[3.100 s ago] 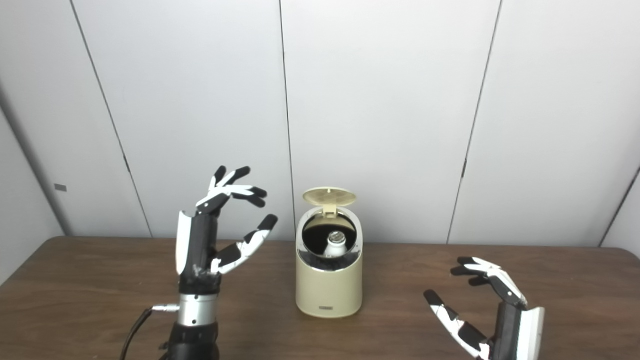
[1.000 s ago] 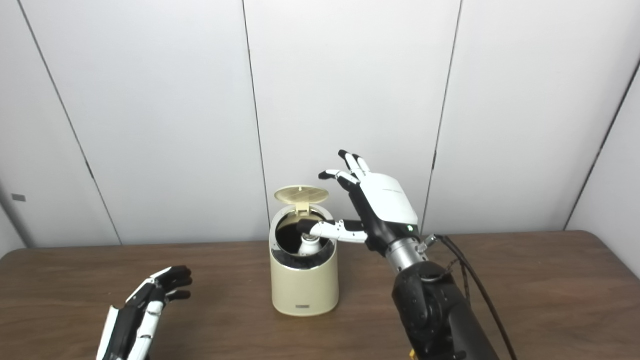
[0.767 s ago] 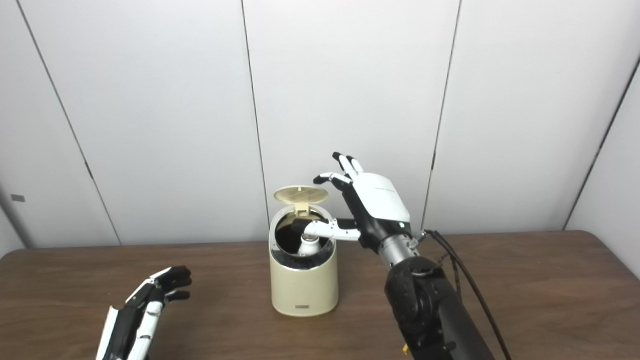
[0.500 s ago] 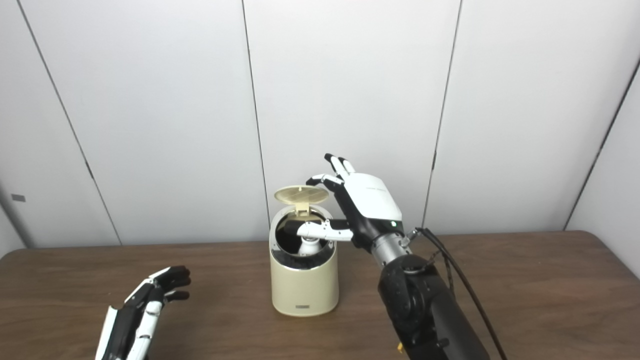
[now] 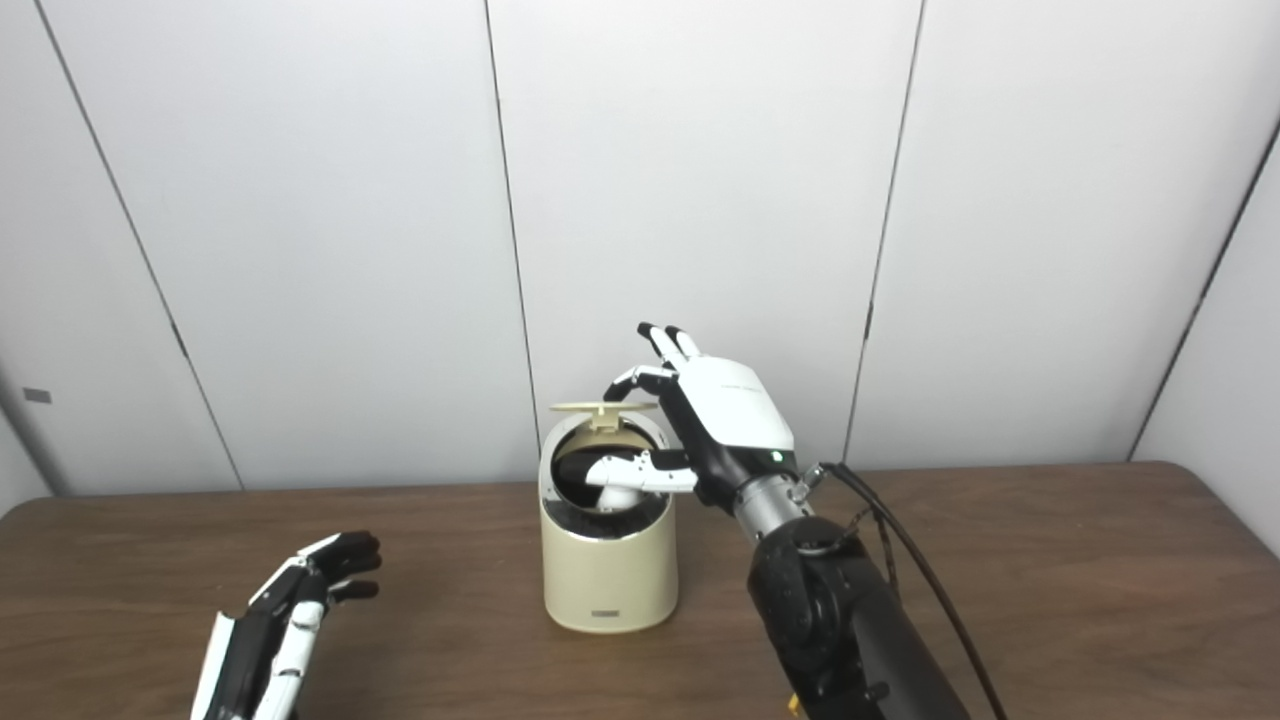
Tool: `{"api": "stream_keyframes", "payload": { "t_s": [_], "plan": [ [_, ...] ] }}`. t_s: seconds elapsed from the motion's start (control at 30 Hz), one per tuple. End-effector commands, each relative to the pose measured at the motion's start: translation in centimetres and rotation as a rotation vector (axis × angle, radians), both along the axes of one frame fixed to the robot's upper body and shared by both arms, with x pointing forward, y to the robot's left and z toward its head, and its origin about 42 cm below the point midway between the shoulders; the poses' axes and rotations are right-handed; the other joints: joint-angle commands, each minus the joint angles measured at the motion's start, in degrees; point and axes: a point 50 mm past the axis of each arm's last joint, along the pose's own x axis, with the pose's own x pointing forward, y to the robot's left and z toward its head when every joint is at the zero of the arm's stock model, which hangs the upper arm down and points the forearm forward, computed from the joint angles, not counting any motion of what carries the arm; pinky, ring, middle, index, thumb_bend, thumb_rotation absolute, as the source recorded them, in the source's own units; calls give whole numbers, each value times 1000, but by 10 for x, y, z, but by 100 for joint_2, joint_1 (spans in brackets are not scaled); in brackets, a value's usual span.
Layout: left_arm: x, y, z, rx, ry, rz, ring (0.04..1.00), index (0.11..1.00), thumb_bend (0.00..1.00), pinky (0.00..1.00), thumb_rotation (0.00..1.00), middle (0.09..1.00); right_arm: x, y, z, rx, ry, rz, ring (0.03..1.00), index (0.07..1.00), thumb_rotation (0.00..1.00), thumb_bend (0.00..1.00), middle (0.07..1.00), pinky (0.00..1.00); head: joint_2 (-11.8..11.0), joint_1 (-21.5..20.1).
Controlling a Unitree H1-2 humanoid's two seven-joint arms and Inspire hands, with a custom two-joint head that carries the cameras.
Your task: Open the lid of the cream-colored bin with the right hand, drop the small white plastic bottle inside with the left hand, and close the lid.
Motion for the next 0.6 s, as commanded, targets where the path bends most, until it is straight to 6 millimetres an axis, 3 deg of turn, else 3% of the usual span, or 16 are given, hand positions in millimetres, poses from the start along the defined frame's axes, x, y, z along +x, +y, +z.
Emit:
{"api": "stream_keyframes", "payload": {
  "t_s": [0.0, 0.3, 0.57],
  "plan": [
    [7, -2, 15, 11, -69, -7, 750, 745, 321, 674, 788, 760, -1, 2, 13, 17, -46, 11, 1000, 654, 992, 964, 976, 932, -17, 0],
    [8, -4, 15, -3, -72, -8, 743, 740, 309, 669, 769, 754, 9, 0, -9, -14, 51, -11, 1000, 680, 1000, 974, 988, 979, -18, 31],
    [5, -4, 17, 9, -71, 1, 756, 750, 333, 675, 810, 764, 10, 0, -27, -37, 104, -12, 1000, 689, 1000, 970, 986, 984, -10, 61]
  ]
}}
